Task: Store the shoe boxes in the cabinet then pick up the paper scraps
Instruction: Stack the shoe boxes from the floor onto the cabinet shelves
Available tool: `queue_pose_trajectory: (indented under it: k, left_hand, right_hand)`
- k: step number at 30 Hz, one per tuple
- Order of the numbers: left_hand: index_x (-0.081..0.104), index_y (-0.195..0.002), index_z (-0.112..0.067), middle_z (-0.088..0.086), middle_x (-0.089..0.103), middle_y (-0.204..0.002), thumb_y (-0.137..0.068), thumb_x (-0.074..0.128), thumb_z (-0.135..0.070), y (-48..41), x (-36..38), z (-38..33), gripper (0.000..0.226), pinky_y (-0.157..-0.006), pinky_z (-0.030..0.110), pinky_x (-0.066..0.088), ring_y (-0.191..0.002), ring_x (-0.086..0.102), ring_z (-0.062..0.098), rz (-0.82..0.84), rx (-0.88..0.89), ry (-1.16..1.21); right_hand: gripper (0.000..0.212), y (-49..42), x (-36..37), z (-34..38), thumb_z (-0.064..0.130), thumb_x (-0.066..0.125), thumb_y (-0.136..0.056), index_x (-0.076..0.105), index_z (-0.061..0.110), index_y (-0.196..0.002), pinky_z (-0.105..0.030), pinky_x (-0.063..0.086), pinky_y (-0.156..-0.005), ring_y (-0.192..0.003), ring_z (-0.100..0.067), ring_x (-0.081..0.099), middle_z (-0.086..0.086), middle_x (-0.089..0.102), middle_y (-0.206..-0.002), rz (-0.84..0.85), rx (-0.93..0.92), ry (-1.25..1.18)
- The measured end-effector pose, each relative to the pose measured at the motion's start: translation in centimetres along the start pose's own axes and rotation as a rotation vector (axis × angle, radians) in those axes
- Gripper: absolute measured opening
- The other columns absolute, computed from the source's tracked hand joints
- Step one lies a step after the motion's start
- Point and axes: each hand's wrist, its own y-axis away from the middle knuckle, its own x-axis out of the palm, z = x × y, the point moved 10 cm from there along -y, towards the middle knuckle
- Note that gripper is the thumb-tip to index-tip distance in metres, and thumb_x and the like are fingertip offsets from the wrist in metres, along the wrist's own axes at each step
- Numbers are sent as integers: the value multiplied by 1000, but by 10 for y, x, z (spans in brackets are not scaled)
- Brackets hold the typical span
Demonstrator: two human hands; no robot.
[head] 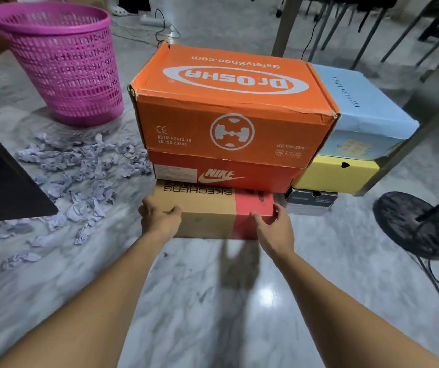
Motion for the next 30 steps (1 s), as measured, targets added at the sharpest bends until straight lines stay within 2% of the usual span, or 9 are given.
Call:
queue_pose_trajectory:
  k: [5,10,13,16,18,20,25,30]
  left_hand:
    - [16,-148,-16,13,22,-146,-94,60,-32,45,-23,26,71,-102,39,39,-131,40,35,69,-72,-32]
    - [21,-143,-15,15,26,-140,-94,60,-32,85,-40,50,64,-99,39,40,-127,41,36,41,-99,-32]
    - [21,-144,-15,15,26,-139,-93,61,-33,108,-47,65,67,-100,40,40,-127,41,35,-10,-128,-13]
    - [20,-145,-16,14,27,-140,-92,62,-34,136,-52,81,70,-98,39,40,-125,42,35,-70,-195,13]
    - [18,-146,-17,14,27,-140,-93,61,-34,157,-57,90,70,-95,36,38,-126,41,33,-103,-239,27]
    - [17,-147,-16,13,26,-141,-94,61,-33,177,-60,100,71,-94,34,38,-128,39,31,-137,-280,48]
    - [11,-153,-17,12,24,-152,-93,63,-34,226,-68,122,82,-111,36,29,-140,28,28,-248,-352,96]
    - [12,-152,-19,11,27,-154,-93,63,-34,262,-85,149,80,-110,39,31,-139,31,29,-318,-414,119]
  right_hand:
    - [62,51,-8,-9,42,69,-86,45,17,-137,-38,49,-96,-114,-20,59,-3,59,-131,60,46,37]
    - [61,79,-17,-18,43,69,-85,45,17,-135,-32,46,-88,-114,-21,59,-2,58,-130,136,-5,94]
    - [55,89,-18,-20,43,69,-83,48,20,-128,-28,40,-80,-101,-17,59,1,59,-124,166,-54,84]
    - [52,99,-19,-23,45,71,-78,49,23,-119,-31,46,-81,-91,-14,57,2,59,-118,173,-37,11]
    - [50,107,-18,-27,47,71,-78,49,25,-117,-33,49,-82,-90,-14,59,3,59,-116,200,-45,-9]
    - [49,112,-19,-29,45,71,-80,50,24,-119,-29,44,-77,-88,-13,57,3,57,-116,236,-59,-24]
    - [49,128,-15,-32,41,70,-79,50,22,-119,-30,43,-77,-94,-20,61,2,54,-118,295,-38,-47]
    - [48,158,-5,-29,42,69,-78,49,22,-118,-32,47,-75,-98,-24,61,2,53,-118,347,-55,-40]
